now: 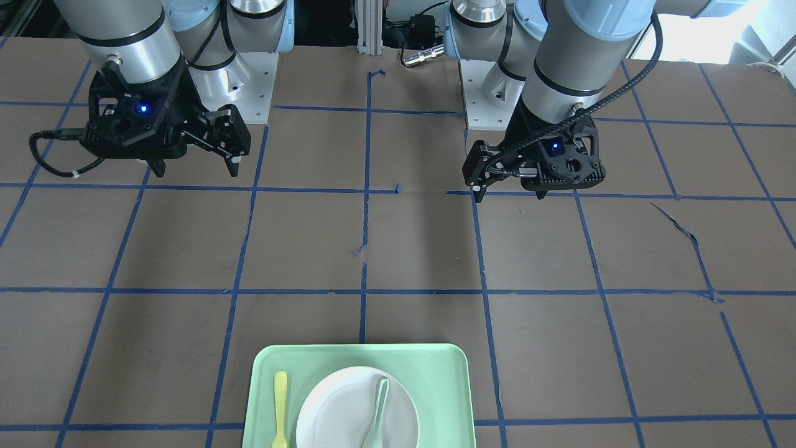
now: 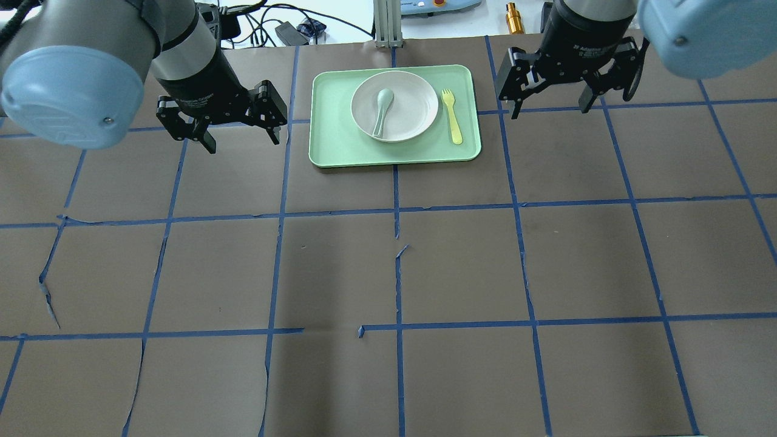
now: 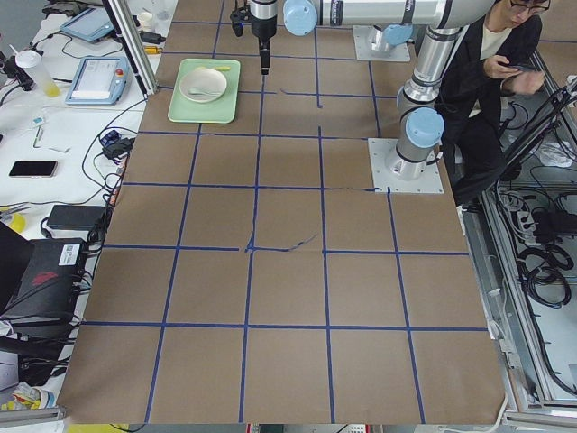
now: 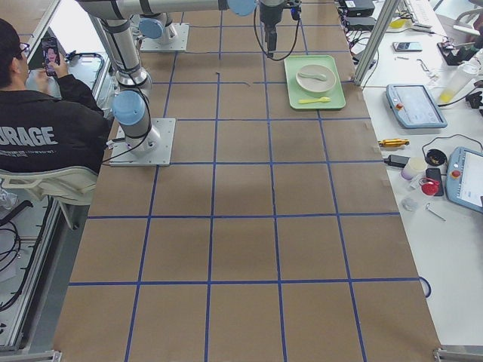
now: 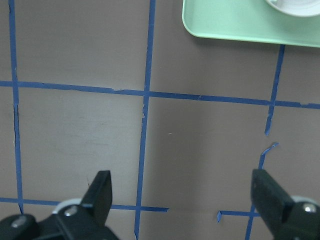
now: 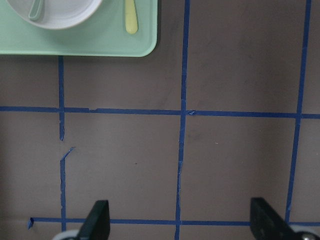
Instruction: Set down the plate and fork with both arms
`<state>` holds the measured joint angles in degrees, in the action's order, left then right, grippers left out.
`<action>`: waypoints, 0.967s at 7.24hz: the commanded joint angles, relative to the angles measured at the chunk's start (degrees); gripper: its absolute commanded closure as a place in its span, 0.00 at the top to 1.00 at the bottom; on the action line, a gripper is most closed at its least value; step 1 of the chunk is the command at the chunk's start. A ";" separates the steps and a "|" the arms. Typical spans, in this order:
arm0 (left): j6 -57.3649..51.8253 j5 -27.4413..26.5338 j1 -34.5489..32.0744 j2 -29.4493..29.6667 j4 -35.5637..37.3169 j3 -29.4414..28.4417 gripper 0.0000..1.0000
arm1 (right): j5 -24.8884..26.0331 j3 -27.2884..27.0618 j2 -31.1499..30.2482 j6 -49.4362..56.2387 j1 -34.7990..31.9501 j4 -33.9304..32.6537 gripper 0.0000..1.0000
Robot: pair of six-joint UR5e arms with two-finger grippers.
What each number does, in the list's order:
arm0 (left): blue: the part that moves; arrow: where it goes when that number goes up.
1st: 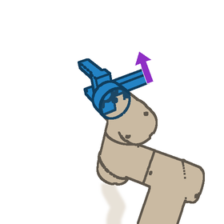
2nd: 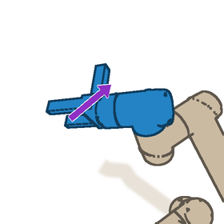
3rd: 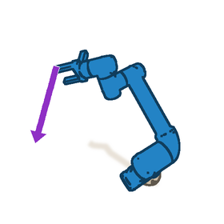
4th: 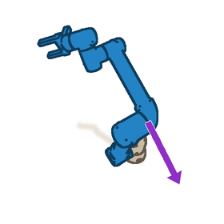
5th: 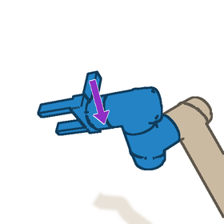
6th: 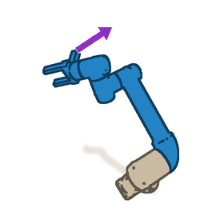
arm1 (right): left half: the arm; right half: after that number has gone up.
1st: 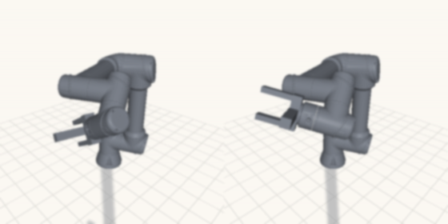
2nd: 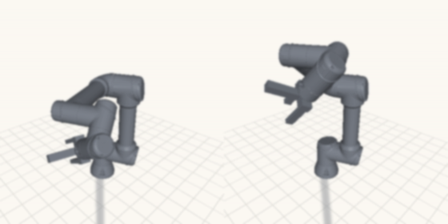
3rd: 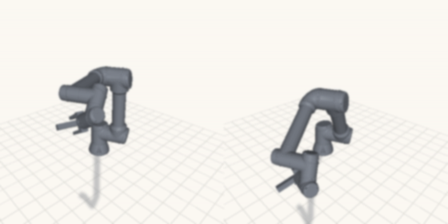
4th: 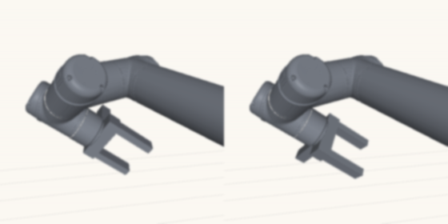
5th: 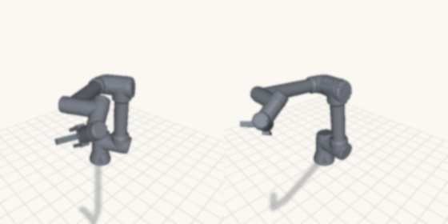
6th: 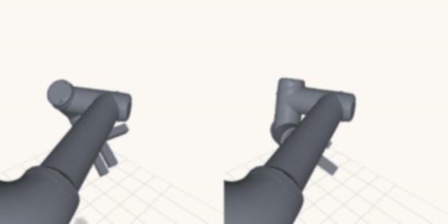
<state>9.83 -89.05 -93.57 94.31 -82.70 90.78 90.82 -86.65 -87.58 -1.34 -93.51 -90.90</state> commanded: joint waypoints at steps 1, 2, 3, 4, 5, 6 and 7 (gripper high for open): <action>0.19 -0.07 -0.03 0.09 0.00 0.09 1.00 | 0.33 -5.45 -3.47 0.03 0.08 -1.65 1.00; 0.19 -0.16 -0.03 0.09 0.00 0.01 1.00 | 0.33 -5.45 -3.47 0.03 -0.18 -1.56 1.00; -0.25 -0.16 -0.03 0.52 0.00 -0.43 1.00 | 0.33 -5.45 -3.39 0.03 -0.18 -1.56 1.00; -0.08 -0.07 -0.03 0.88 0.00 -0.61 1.00 | 0.33 -5.37 -3.39 0.11 -0.18 -1.64 1.00; -0.08 0.01 -0.03 0.71 0.00 -0.70 1.00 | 0.41 -5.28 -3.30 0.11 -0.18 -1.65 1.00; -0.16 0.02 -0.03 0.79 0.00 -0.61 1.00 | 0.33 -5.28 -3.30 0.11 -0.18 -1.65 1.00; -0.17 0.02 -0.03 0.79 0.00 -0.70 1.00 | 0.33 -5.28 -3.21 0.11 -0.18 -1.65 1.00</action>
